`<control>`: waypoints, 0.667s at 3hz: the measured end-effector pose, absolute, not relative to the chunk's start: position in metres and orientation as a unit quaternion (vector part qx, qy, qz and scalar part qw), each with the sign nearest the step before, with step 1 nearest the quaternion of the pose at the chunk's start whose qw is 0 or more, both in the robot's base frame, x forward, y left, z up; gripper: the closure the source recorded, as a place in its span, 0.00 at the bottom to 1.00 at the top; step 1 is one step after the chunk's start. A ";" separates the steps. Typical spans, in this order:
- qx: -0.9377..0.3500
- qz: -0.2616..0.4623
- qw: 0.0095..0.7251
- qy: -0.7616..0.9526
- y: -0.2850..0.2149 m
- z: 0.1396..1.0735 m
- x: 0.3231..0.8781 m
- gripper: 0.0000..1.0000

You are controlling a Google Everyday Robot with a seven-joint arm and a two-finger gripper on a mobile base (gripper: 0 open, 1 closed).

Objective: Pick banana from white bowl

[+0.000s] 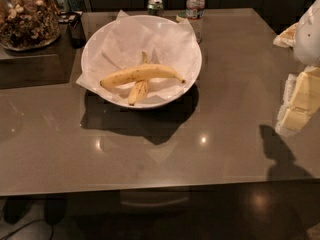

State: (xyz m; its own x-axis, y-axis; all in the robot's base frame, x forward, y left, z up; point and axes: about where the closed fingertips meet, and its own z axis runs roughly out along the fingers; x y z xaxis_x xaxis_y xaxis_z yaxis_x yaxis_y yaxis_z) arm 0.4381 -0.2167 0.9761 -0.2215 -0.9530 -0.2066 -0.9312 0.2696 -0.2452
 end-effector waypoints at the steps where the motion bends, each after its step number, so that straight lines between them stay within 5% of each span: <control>1: -0.603 -0.034 0.159 0.781 -0.217 0.976 0.438 0.00; 2: -0.603 -0.032 0.167 0.779 -0.215 0.979 0.441 0.00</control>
Offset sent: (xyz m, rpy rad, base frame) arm 0.0054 0.0034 0.0020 0.0335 -0.0012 0.0071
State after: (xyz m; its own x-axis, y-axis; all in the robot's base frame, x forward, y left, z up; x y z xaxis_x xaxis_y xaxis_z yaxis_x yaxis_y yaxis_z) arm 0.4405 -0.2147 0.9792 -0.2169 -0.9507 -0.2216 -0.9293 0.2706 -0.2512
